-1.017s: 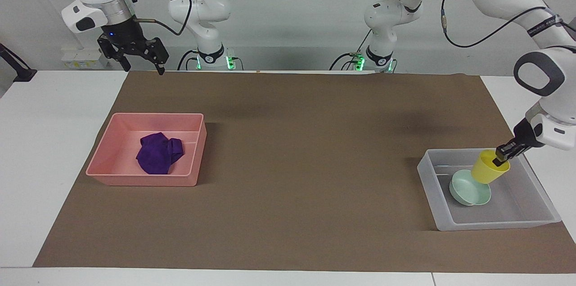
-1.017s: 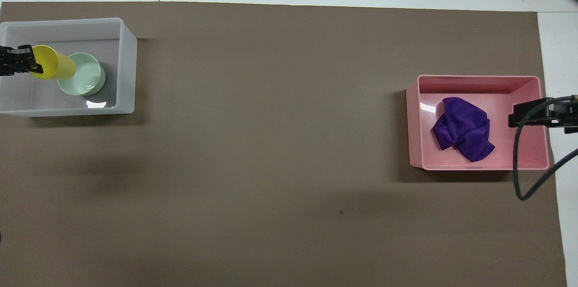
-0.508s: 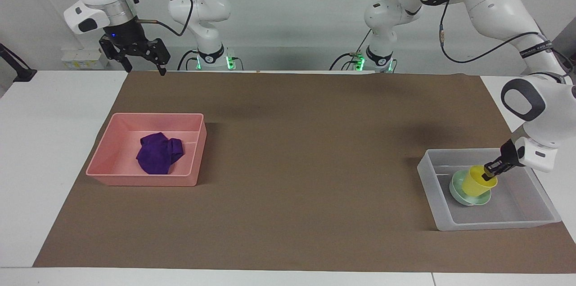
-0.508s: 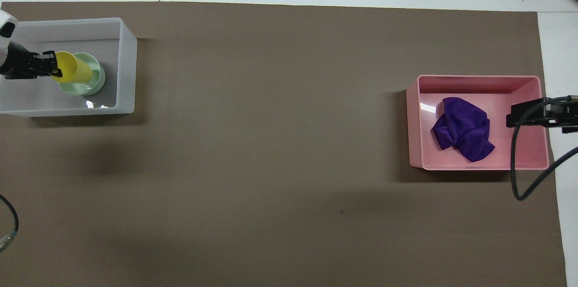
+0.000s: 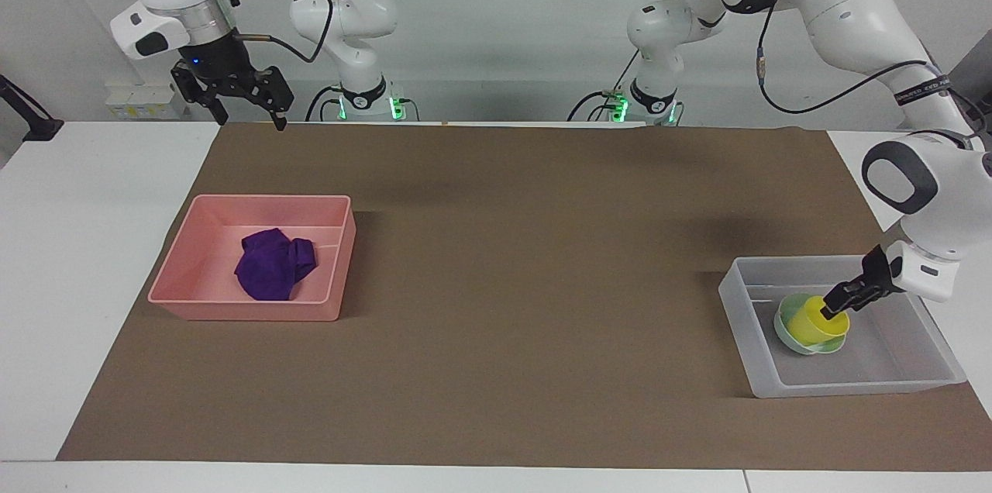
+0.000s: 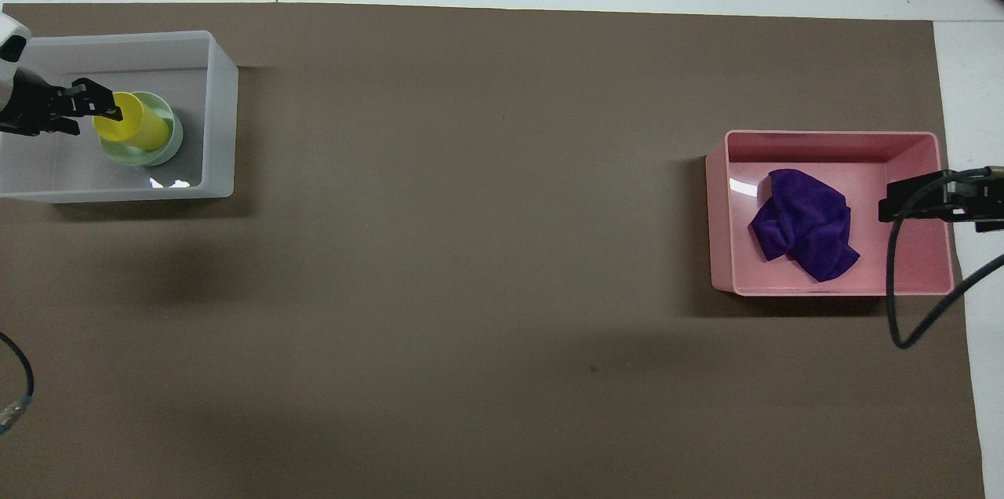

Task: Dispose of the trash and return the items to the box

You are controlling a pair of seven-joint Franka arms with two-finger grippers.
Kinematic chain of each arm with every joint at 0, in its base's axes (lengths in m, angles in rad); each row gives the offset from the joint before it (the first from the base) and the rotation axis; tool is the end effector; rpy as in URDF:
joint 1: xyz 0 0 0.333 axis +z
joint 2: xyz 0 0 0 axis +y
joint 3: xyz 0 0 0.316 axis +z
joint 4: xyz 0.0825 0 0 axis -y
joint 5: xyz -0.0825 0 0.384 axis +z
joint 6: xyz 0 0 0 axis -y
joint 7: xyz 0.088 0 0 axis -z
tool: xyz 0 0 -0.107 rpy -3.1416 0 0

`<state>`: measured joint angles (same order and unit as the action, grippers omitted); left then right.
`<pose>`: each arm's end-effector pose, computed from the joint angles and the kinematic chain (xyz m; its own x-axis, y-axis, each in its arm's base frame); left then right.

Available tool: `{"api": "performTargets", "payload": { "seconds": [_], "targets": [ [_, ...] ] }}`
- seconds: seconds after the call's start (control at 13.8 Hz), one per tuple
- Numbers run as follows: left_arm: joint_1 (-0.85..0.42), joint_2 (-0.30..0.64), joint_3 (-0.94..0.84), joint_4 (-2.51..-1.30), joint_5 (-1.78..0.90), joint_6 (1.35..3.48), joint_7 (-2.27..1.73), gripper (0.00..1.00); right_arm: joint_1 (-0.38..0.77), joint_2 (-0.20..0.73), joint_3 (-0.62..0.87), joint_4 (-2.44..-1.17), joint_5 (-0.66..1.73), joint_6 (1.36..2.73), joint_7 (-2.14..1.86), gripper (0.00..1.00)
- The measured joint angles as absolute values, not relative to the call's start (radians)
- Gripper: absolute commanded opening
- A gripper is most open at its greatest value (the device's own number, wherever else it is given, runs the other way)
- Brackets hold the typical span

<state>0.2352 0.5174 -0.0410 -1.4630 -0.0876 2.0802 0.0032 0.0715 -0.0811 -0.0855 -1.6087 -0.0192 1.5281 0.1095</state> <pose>0.6979 0.1379 0.3924 0.9664 0.2378 0.0977 0.2281 -0.9685 0.1001 0.5247 -0.0115 0.6465 0.9923 -0.1237 0.0015 -0.1237 -0.9922 0.0122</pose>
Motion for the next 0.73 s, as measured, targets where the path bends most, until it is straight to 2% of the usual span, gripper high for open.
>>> {"api": "performTargets", "payload": {
  "seconds": [0.15, 0.36, 0.73],
  "targets": [
    [0.236, 0.488, -0.04, -1.444, -0.088, 2.048, 0.003, 1.0, 0.072, -0.081, -0.086, -1.609, -0.019, 1.529, 0.11, 1.0],
    [0.224, 0.399, -0.048, -1.427, -0.064, 1.879, 0.003, 1.0, 0.072, -0.081, -0.086, -1.608, -0.019, 1.529, 0.11, 1.0],
    [0.118, 0.222, -0.058, -1.413, 0.006, 1.564, -0.021, 1.0, 0.072, -0.072, -0.085, -1.607, -0.019, 1.534, 0.11, 1.0]
  ]
}}
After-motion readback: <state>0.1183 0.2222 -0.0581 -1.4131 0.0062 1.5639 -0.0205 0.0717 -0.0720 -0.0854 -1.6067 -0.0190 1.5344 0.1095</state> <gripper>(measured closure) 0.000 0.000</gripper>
